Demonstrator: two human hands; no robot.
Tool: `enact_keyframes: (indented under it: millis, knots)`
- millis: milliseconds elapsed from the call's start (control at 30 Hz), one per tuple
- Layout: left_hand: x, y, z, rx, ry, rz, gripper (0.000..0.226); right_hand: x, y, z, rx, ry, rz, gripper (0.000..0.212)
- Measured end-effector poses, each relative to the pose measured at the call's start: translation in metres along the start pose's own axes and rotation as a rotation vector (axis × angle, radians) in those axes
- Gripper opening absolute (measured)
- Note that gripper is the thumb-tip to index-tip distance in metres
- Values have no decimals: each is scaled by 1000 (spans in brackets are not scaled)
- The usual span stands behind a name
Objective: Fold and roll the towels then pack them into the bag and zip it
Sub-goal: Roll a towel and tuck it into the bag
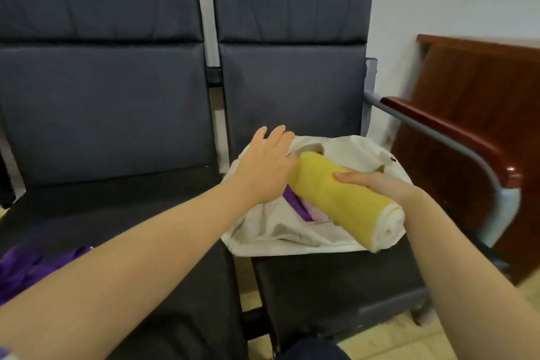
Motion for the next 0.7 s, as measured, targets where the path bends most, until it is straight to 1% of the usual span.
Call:
enact_keyframes:
  millis: [33, 67, 133, 167, 200, 233, 300, 367, 400, 433, 467, 500, 533, 600, 633, 667, 700]
  knots:
    - [-10, -11, 13, 105, -8, 70, 20, 2, 7, -1, 69, -18, -73, 9]
    - [-19, -22, 26, 197, -26, 144, 25, -2, 13, 4, 105, -40, -155, 14]
    - [-34, -45, 51, 326, -88, 305, 31, -13, 25, 23, 158, -60, -291, 34]
    - [-41, -56, 63, 348, -130, 373, 34, -18, 29, 34, 157, -48, -343, 45]
    - [-46, -65, 73, 362, -166, 430, 37, -20, 33, 43, 148, -19, -373, 53]
    - [-49, -72, 85, 361, -191, 464, 40, -22, 35, 51, 135, 12, -386, 57]
    - [-53, -78, 105, 304, -215, 474, 43, -24, 37, 64, 154, 39, -401, 51]
    - [-53, -75, 122, 194, -210, 387, 42, -22, 40, 73, 139, 88, -446, 48]
    - [-50, -73, 130, 153, -165, 323, 42, -18, 42, 77, 108, 132, -456, 49]
    - [-44, -71, 137, 128, -83, 261, 42, -15, 45, 82, 75, 181, -456, 52]
    - [-37, -68, 143, 107, 8, 200, 43, -9, 49, 85, 26, 232, -466, 56]
    - [-29, -67, 147, 100, 87, 154, 45, -4, 57, 90, -50, 266, -527, 61]
    - [-20, -68, 150, 97, 149, 125, 48, 2, 67, 95, -148, 280, -641, 66]
    - [-8, -69, 148, 47, 194, 176, 58, 10, 88, 106, -364, 253, -1011, 68]
    - [-6, -68, 144, 26, 185, 228, 63, 12, 96, 111, -437, 203, -1205, 67]
    - [-8, -68, 142, 15, 163, 259, 65, 10, 103, 117, -485, 131, -1342, 64]
    - [-11, -68, 140, 7, 136, 255, 66, 7, 106, 121, -507, 55, -1406, 61]
Point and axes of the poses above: each hand's wrist, its own z-axis towards the middle knuckle, its own y-axis out of the back of the hand, x = y × z, the point moved 4 cm from there along z, towards the middle knuckle, and after that the axes turned 6 degrees about y, right-handed, at the moved point
